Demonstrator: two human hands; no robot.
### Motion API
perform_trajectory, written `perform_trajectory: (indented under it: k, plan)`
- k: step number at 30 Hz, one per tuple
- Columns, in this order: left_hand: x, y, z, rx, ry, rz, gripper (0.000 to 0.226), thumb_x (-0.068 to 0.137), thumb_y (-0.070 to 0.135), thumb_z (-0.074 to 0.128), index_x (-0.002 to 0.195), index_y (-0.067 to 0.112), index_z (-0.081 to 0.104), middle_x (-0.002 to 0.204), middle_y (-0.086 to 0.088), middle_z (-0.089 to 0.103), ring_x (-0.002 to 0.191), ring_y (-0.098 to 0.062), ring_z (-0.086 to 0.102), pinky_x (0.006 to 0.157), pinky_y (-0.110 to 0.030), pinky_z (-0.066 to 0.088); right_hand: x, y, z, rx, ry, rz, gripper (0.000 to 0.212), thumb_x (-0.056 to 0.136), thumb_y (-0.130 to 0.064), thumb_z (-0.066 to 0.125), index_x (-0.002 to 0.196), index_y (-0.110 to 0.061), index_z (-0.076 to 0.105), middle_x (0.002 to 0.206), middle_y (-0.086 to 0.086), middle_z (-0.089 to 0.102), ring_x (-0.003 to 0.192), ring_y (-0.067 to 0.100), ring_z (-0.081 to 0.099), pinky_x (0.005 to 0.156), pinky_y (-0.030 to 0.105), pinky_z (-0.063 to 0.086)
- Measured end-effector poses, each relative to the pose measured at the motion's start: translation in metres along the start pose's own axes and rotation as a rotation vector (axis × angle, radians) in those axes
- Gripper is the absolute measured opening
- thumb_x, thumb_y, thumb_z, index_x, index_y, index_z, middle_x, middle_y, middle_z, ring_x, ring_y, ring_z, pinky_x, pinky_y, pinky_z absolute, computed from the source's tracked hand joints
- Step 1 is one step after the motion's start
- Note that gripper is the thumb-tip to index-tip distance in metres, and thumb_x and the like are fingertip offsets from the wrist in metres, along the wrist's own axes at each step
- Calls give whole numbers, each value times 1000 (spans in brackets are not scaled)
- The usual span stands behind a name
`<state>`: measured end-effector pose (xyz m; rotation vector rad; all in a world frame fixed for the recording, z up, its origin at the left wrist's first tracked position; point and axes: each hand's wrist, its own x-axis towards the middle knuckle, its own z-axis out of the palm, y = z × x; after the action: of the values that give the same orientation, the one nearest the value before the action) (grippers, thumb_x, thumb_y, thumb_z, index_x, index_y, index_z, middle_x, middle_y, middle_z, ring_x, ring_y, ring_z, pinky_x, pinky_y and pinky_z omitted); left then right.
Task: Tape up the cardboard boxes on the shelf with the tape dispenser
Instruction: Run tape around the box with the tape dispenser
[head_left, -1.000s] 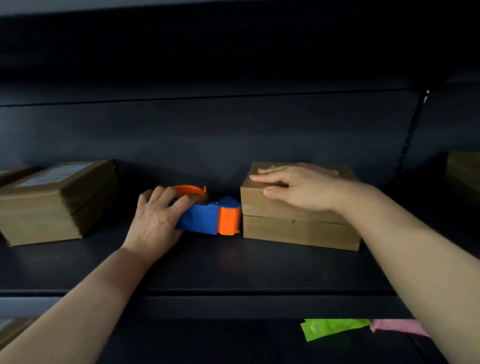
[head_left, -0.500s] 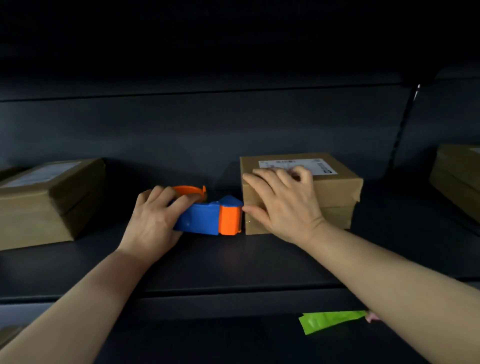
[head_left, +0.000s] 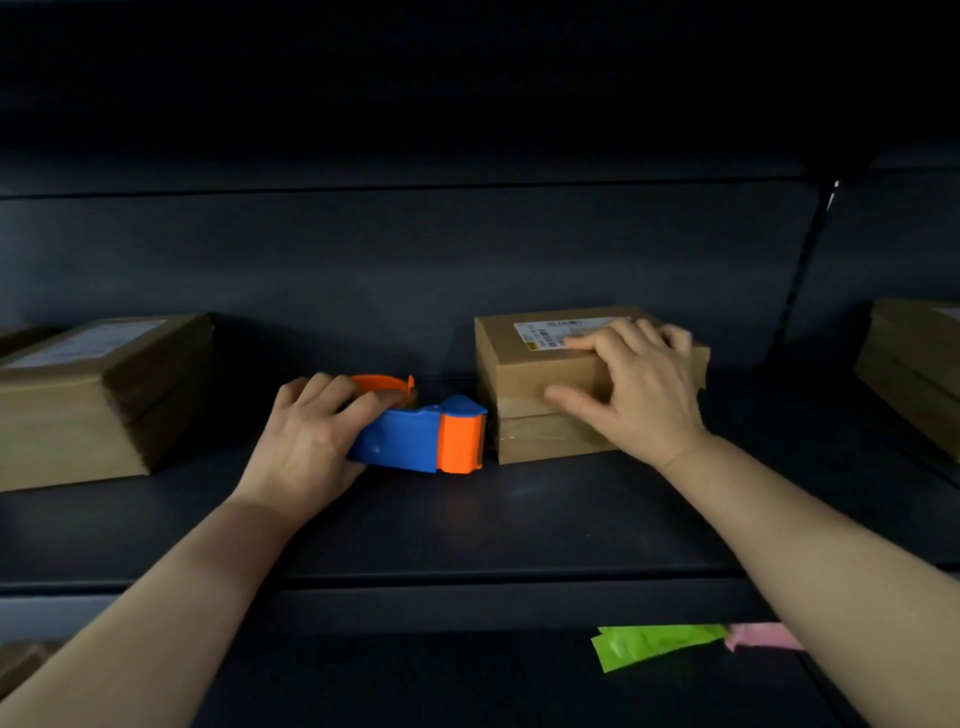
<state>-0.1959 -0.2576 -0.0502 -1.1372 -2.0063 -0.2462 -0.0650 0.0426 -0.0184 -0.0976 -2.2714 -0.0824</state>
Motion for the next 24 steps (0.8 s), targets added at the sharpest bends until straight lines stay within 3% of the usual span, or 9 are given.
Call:
perform_trajectory:
  k: [3,5,8,11,15,18,20,22,24]
  plan:
    - [-1,-1,1,-8,-1,-23,59,66,27,64,124,29,52,96,1,57,91,-27,53,82,-47,44,-3,4,4,-116,-146,-9,101,56,-93,48,130,-24,52,126,1,58,117,24,53,107,48,24]
    - [1,0,1,-4,-13,-1,56,70,30,60,125,29,53,96,1,57,91,-27,53,82,-47,43,-3,1,6,-122,-135,44,99,55,-89,52,130,-24,52,124,4,58,115,27,52,102,46,24]
    - [2,0,1,12,-40,-14,68,62,16,79,125,25,54,96,-3,57,89,-32,54,79,-48,43,-1,2,1,-119,-163,3,97,58,-81,62,138,-27,45,132,1,53,121,24,47,102,44,23]
    - [2,1,0,20,-79,-41,81,52,7,87,124,23,56,97,-4,58,90,-32,53,79,-48,43,3,20,-14,-64,-344,-126,107,66,-56,79,152,-37,19,152,-6,33,137,20,33,111,39,15]
    - [3,1,1,28,-95,-31,81,52,7,89,125,23,57,99,-4,58,91,-31,53,78,-48,44,9,35,-25,-31,-513,-228,123,73,-15,81,145,-51,-12,161,-15,7,147,10,12,113,30,3]
    - [2,0,2,43,-91,-23,80,53,9,89,126,22,58,99,-4,58,92,-32,53,79,-49,44,10,32,-29,-32,-594,-208,122,73,7,68,147,-49,-12,162,-14,2,148,10,5,114,32,0]
    - [2,1,3,50,-80,-18,79,54,10,89,125,22,59,99,-4,58,92,-31,54,80,-49,44,13,15,-35,-9,-629,-115,102,75,-22,76,149,-39,8,160,-8,13,147,13,8,117,39,2]
    - [2,1,3,57,-55,-15,76,55,10,88,124,21,60,99,-3,59,92,-31,54,80,-50,45,22,-15,-36,8,-506,-76,79,77,-61,67,139,-27,33,155,-2,30,147,14,17,119,43,5]
    - [2,2,3,55,-39,-9,69,60,14,84,124,23,59,98,-3,59,91,-31,55,80,-49,45,36,-53,-28,77,-330,-15,59,88,-66,46,130,-24,47,146,1,46,144,17,27,117,43,16]
